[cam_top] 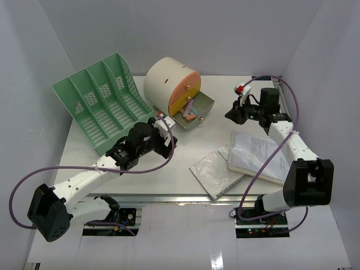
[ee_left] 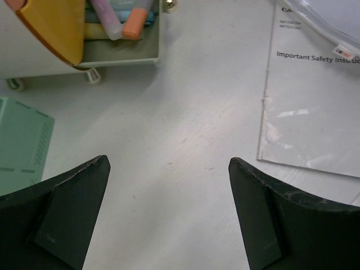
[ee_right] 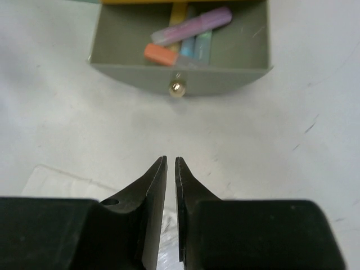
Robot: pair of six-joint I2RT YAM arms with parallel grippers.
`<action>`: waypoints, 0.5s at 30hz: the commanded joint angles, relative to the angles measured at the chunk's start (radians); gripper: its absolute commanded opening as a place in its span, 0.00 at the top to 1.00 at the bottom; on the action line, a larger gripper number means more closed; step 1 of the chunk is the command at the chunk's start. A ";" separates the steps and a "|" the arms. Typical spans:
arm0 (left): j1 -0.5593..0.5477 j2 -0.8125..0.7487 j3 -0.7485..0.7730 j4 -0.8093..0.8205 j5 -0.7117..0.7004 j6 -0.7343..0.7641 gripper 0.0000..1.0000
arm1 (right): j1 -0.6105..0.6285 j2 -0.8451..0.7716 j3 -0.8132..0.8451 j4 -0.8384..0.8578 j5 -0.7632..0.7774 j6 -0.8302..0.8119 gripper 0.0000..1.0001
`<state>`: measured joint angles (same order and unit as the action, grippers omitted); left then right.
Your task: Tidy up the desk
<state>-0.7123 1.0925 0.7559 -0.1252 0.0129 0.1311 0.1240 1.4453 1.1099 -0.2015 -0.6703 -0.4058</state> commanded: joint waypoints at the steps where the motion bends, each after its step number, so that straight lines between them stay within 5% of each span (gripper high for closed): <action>1: 0.005 0.034 0.009 0.038 0.157 -0.037 0.02 | -0.085 -0.136 -0.162 0.117 -0.226 0.091 0.83; 9: 0.002 0.208 0.153 0.029 0.228 -0.116 0.10 | -0.167 -0.229 -0.264 0.186 -0.209 0.127 0.87; 15: -0.042 0.373 0.315 0.022 0.231 -0.121 0.29 | -0.170 -0.232 -0.282 0.213 -0.200 0.138 0.87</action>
<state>-0.7190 1.3921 0.9345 -0.1203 0.2071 0.0283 -0.0437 1.2270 0.8417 -0.0481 -0.8486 -0.2909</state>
